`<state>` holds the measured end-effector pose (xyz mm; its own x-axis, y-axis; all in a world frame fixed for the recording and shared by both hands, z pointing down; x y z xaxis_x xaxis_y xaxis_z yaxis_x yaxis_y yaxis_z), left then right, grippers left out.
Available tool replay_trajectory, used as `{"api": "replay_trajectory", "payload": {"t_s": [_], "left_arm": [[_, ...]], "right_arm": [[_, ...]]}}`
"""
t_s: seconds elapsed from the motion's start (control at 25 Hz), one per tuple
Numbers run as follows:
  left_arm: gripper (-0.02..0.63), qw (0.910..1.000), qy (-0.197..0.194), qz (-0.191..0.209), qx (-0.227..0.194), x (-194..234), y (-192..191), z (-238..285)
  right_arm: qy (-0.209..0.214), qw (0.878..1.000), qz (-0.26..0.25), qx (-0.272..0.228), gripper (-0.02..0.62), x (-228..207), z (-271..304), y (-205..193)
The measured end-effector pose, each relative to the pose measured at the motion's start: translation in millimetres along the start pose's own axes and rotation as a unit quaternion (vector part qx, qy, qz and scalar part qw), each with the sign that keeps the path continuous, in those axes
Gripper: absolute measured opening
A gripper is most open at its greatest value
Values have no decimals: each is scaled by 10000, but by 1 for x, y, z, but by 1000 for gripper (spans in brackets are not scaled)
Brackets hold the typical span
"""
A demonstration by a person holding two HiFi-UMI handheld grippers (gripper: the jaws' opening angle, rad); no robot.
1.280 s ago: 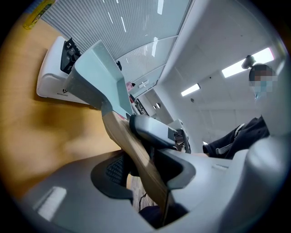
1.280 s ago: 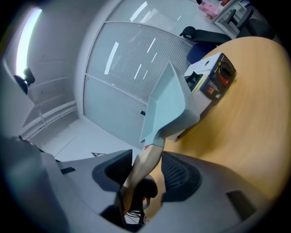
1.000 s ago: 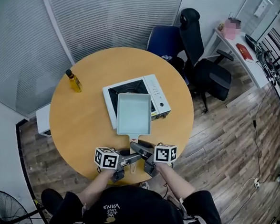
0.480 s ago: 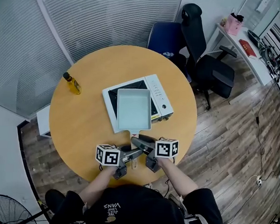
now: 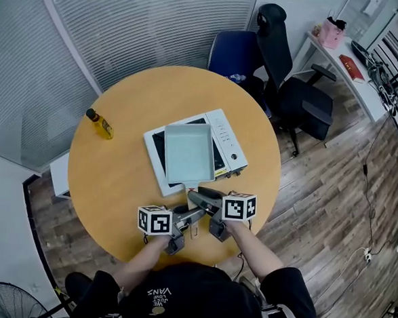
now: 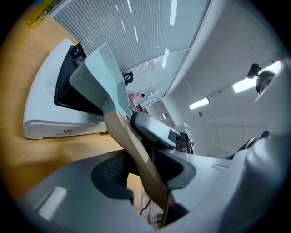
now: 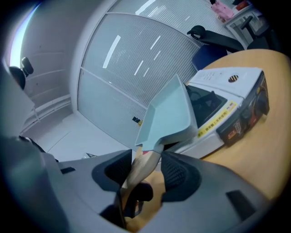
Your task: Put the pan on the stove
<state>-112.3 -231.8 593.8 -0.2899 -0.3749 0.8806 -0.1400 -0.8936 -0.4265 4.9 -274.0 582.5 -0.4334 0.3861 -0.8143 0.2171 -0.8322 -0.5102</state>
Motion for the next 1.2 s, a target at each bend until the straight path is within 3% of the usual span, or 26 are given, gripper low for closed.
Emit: {"api": "replay_trajectory", "payload": {"t_s": [0.2, 0.4, 1.2], "left_arm": [[167, 9991, -39, -268, -324, 3, 12, 8], [169, 9954, -331, -605, -668, -1, 26, 13], [190, 9946, -543, -475, -741, 2, 42, 20]], "right_arm": [[128, 9997, -87, -166, 184, -5, 1, 19], [73, 9980, -330, -528, 183, -8, -11, 37], [-313, 9905, -81, -1337, 183, -14, -47, 31]]}}
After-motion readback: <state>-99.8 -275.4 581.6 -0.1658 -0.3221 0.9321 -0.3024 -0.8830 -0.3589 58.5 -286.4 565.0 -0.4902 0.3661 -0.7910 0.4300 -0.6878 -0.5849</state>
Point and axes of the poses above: the fingertips, and each gripper's own axes: z forward along the fingers, x to its left, y out of its top, the point moved 8 cm from there along -z, backward along the fingers, and after that the axes turned 2 degrees about x, right-handed, at the moved point
